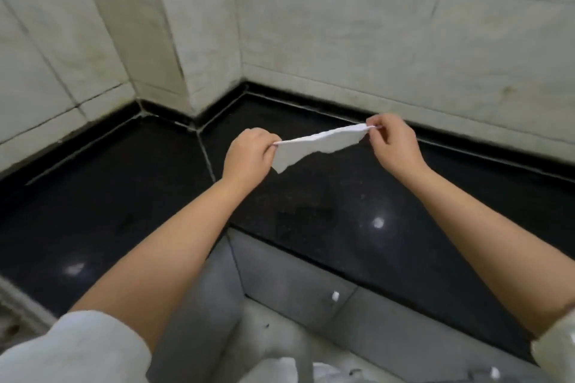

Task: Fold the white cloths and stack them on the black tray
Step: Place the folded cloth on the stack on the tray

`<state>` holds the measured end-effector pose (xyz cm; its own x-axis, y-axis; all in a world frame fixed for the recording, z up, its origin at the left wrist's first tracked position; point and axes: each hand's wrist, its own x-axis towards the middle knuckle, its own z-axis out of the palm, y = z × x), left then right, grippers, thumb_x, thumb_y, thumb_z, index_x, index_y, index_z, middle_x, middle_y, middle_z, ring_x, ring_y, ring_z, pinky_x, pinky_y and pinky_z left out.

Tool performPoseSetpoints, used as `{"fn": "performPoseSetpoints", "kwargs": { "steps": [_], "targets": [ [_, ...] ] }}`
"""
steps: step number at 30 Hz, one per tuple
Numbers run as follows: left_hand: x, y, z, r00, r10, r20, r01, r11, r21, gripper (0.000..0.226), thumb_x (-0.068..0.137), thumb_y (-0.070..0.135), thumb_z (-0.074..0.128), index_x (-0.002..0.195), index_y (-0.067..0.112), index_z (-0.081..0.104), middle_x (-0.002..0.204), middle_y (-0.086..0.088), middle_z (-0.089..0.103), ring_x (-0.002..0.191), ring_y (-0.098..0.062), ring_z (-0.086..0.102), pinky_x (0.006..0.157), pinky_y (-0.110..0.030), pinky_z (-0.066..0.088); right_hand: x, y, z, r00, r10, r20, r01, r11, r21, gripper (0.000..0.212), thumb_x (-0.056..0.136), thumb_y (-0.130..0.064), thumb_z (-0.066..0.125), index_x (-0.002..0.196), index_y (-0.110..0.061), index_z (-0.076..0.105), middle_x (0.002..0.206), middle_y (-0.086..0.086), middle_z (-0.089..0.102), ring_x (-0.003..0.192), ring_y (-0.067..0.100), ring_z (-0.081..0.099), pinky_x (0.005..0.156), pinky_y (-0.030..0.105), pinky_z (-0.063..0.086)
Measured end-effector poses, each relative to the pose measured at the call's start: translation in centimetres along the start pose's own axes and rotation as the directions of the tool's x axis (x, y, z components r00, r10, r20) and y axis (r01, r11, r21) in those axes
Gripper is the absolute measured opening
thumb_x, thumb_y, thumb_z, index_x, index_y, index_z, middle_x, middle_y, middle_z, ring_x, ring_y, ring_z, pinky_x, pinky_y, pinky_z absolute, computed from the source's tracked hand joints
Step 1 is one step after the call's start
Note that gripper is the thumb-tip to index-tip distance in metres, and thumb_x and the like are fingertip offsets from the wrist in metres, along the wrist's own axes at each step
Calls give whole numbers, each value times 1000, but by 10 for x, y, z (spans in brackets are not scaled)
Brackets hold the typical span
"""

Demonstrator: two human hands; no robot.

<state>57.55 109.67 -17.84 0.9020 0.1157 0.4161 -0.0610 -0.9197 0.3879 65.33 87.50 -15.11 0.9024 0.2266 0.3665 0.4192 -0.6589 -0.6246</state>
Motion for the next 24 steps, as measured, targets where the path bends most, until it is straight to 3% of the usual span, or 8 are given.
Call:
{"fn": "performPoseSetpoints", "kwargs": {
  "steps": [4, 7, 12, 14, 17, 19, 21, 24],
  "targets": [
    [-7, 7, 71, 947, 154, 281, -144, 988, -53, 37, 82, 20, 42, 92, 2, 73, 87, -19, 72, 81, -37, 67, 77, -42, 54, -41, 78, -13, 992, 68, 110, -58, 994, -95, 17, 85, 5, 53, 99, 10, 61, 102, 26, 64, 93, 35, 60, 72, 15, 30],
    [-23, 2, 114, 826, 137, 547, -122, 990, -63, 45, 87, 30, 37, 101, 3, 70, 99, -17, 71, 95, -33, 64, 85, -39, 49, -85, 122, 1, 927, 208, 313, -168, 974, -152, 13, 83, 4, 56, 91, 7, 66, 91, 20, 67, 83, 27, 60, 62, 13, 31],
    [-28, -9, 150, 492, 103, 864, -117, 992, -51, 24, 96, 21, 47, 106, 8, 65, 106, -8, 67, 100, -22, 60, 82, -28, 42, -129, 156, 18, 676, 427, 600, -304, 904, -300, 20, 88, -9, 53, 73, -21, 52, 77, 2, 56, 72, 14, 49, 57, 14, 34],
    [-18, -12, 155, 363, 108, 925, -78, 993, -86, 23, 95, 20, 50, 107, 8, 65, 95, -4, 66, 87, -16, 60, 76, -23, 42, -125, 158, 17, 578, 489, 654, -377, 870, -317, 31, 87, -8, 53, 63, -26, 48, 72, -2, 54, 66, 10, 48, 56, 9, 35],
    [7, -16, 165, 259, 87, 962, -75, 995, -69, 17, 93, 23, 53, 86, 12, 64, 71, 11, 49, 64, -2, 45, 59, -14, 36, -103, 160, 12, 440, 538, 719, -474, 819, -323, 28, 86, -4, 55, 66, -24, 55, 68, -10, 52, 61, 0, 47, 56, 7, 41],
    [23, -17, 174, 260, 59, 964, -103, 994, -33, 22, 93, 25, 53, 71, 20, 54, 69, 10, 45, 63, -3, 43, 57, -15, 34, -88, 165, 14, 394, 568, 723, -507, 790, -344, 14, 86, -3, 55, 84, -13, 64, 72, -8, 56, 62, 2, 50, 56, 12, 43],
    [39, -14, 182, 366, 63, 928, -89, 995, -32, 17, 94, 23, 51, 81, 15, 59, 78, 4, 53, 74, -11, 51, 63, -20, 39, -72, 173, 18, 489, 603, 630, -535, 778, -330, 16, 84, -3, 56, 95, -4, 67, 82, -1, 61, 68, 6, 53, 56, 10, 41],
    [59, -8, 194, 562, 38, 826, -66, 998, -1, 22, 95, 17, 47, 104, 7, 64, 106, -8, 61, 98, -21, 59, 85, -29, 47, -53, 184, 27, 632, 672, 386, -603, 740, -300, 20, 84, -2, 55, 100, -1, 68, 102, 12, 66, 90, 18, 58, 73, 20, 39]
  ]
}}
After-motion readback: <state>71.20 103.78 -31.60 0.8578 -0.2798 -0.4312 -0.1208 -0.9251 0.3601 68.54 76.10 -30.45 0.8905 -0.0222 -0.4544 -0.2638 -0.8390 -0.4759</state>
